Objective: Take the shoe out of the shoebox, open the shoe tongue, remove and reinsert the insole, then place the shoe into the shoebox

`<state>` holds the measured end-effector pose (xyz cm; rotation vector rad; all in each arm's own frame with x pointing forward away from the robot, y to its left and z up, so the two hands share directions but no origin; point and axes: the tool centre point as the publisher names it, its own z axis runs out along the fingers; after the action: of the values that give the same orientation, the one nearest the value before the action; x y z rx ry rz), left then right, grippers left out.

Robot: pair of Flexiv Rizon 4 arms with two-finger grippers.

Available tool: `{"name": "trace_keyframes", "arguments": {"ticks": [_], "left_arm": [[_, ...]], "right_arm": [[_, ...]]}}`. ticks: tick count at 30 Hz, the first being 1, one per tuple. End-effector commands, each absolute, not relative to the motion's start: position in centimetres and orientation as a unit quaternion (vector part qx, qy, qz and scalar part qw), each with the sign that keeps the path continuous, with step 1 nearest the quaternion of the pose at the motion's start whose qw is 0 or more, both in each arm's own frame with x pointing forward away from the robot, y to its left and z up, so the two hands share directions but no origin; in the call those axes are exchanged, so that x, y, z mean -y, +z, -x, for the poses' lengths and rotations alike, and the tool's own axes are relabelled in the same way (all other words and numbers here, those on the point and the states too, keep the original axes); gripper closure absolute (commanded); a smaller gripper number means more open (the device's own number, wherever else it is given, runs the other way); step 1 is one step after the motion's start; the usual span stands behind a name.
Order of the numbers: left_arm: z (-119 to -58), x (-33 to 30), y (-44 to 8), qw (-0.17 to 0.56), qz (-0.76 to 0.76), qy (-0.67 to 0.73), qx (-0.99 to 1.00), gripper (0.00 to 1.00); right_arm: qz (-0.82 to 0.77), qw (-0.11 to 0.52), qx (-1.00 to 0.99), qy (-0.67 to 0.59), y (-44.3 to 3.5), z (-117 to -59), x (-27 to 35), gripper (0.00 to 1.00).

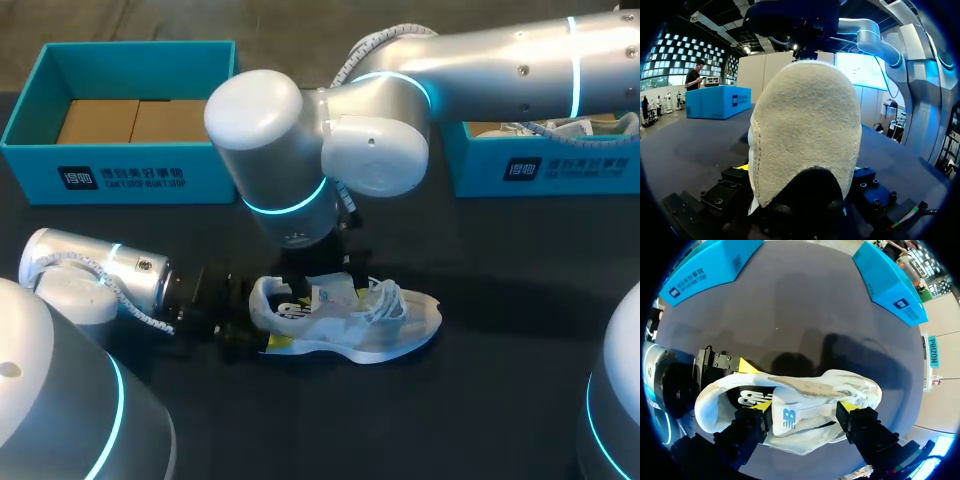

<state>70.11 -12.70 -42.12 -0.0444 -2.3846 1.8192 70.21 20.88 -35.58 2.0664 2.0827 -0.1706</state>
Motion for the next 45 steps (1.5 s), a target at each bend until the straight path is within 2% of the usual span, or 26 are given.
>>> {"name": "trace_keyframes", "arguments": {"ticks": [1, 5, 10, 24, 29, 30, 31, 32, 35, 41, 45], "left_arm": [[-70.2, 12.5, -42.7, 0.07, 0.014, 0.605, 0.793, 1.0], [-70.2, 12.5, -42.7, 0.07, 0.014, 0.605, 0.793, 1.0], [-70.2, 12.5, -42.7, 0.07, 0.014, 0.605, 0.793, 1.0], [-70.2, 12.5, -42.7, 0.07, 0.014, 0.605, 0.793, 1.0], [-70.2, 12.5, -42.7, 0.07, 0.014, 0.605, 0.793, 1.0], [-70.2, 12.5, -42.7, 0.07, 0.014, 0.605, 0.793, 1.0], [-70.2, 12.5, -42.7, 0.07, 0.014, 0.605, 0.793, 1.0], [-70.2, 12.5, -42.7, 0.07, 0.014, 0.605, 0.793, 1.0], [-70.2, 12.5, -42.7, 0.07, 0.014, 0.605, 0.793, 1.0], [-70.2, 12.5, -42.7, 0.07, 0.014, 0.605, 0.793, 1.0], [-70.2, 12.5, -42.7, 0.07, 0.014, 0.605, 0.793, 1.0]], "right_arm": [[-0.873, 0.126, -0.472, -0.023, -34.7, -69.4, -20.9, 0.29], [-0.876, 0.129, -0.464, -0.02, -33.9, -69.2, -20.7, 0.36], [-0.882, 0.122, -0.455, -0.018, -33.6, -69.1, -20.6, 0.5], [-0.887, 0.095, -0.451, -0.015, -35.6, -68.9, -21.6, 0.51], [-0.891, 0.102, -0.442, -0.014, -35.0, -68.5, -21.6, 0.56], [-0.892, 0.104, -0.44, -0.013, -34.8, -68.4, -21.6, 0.59], [-0.892, 0.105, -0.44, -0.014, -34.6, -68.4, -21.6, 0.67], [-0.892, 0.105, -0.439, -0.014, -34.4, -68.3, -21.6, 0.72], [-0.894, 0.104, -0.436, -0.017, -34.1, -68.3, -21.5, 0.72], [-0.898, 0.097, -0.428, -0.024, -33.7, -68.4, -21.3, 0.65], [-0.9, 0.088, -0.426, -0.025, -33.4, -68.6, -21.0, 0.68]]}}
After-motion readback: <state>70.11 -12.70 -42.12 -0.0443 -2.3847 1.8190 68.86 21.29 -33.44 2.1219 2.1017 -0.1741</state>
